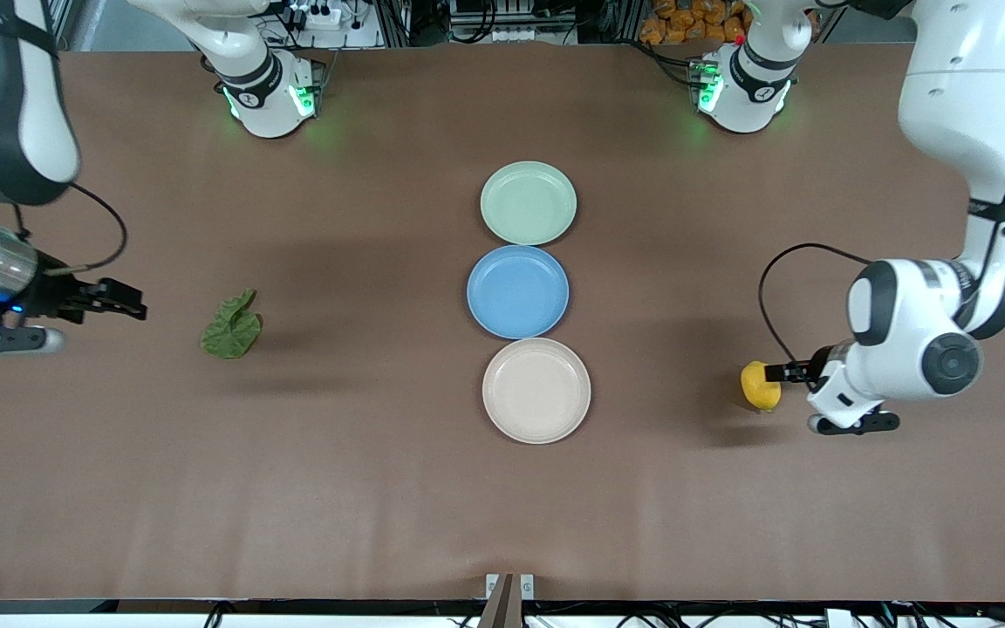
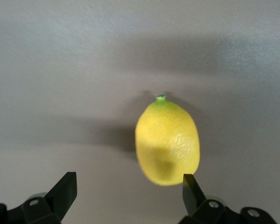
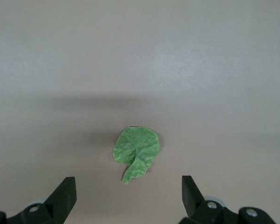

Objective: Place lemon and lettuce in plates
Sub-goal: 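Reach the left gripper to the lemon while the right gripper reaches the lettuce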

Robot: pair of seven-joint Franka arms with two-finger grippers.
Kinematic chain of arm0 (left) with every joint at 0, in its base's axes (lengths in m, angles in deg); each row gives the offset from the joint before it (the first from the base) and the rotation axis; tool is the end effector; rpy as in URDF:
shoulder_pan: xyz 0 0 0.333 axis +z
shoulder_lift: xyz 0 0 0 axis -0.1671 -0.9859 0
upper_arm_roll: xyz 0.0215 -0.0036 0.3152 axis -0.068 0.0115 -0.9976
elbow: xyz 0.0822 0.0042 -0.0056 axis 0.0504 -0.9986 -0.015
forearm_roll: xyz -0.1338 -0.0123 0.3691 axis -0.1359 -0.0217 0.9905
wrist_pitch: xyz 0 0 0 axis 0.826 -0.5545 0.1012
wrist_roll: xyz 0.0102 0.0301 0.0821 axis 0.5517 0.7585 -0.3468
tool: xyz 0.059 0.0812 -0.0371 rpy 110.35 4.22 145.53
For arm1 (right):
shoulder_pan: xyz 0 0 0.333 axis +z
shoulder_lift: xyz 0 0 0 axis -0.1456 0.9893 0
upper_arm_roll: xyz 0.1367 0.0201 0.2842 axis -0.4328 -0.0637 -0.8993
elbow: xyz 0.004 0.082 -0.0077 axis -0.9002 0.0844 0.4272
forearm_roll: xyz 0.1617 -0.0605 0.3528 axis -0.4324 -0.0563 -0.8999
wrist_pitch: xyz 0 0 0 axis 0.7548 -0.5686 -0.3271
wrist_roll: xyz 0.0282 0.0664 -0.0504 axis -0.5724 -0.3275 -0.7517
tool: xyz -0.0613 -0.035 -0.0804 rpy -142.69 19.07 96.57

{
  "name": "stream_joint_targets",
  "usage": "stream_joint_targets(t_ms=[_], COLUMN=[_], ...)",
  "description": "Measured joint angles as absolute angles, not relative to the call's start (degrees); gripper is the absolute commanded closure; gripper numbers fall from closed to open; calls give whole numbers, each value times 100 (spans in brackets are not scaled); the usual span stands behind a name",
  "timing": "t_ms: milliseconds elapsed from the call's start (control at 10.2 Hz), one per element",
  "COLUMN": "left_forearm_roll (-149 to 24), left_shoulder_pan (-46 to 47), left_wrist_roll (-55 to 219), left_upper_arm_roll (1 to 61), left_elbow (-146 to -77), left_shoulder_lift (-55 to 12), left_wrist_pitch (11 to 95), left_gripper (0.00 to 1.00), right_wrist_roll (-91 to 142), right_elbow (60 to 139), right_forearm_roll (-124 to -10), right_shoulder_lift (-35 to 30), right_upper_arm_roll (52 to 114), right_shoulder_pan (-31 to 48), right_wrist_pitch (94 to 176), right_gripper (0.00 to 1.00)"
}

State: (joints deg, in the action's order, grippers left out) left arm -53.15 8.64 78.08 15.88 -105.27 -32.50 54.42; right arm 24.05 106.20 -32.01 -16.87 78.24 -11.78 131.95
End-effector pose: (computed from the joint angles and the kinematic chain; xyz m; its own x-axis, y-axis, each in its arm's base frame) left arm 0.6651 -0.0458 0.2327 0.9745 0.1052 -0.1981 0.1060 -0.9943 -0.0063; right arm 0.5965 -0.0393 0.4351 0.9988 0.0291 -0.0387 0.0277 -0.9989 -0.0367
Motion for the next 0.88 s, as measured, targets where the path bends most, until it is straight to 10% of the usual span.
stream_joint_targets(t_ms=[588, 882], left_forearm_roll=[-5314, -5313], left_shoulder_pan=[579, 580], left_wrist_roll=[7255, 7255], left_upper_arm_roll=[1569, 1563], left_elbow=[-10528, -10527], left_shoulder_lift=[-3537, -3630], left_wrist_pitch=[5838, 5952], left_gripper=[3, 88], right_wrist_roll=[2387, 2387], right_elbow=[12111, 12744], right_forearm_roll=[-3199, -3199], right_shoulder_lift=[-1473, -1303], right_upper_arm_roll=[7811, 7785], right_shoulder_pan=[-1180, -1133], right_wrist_pitch=[15094, 16131], right_gripper=[0, 0])
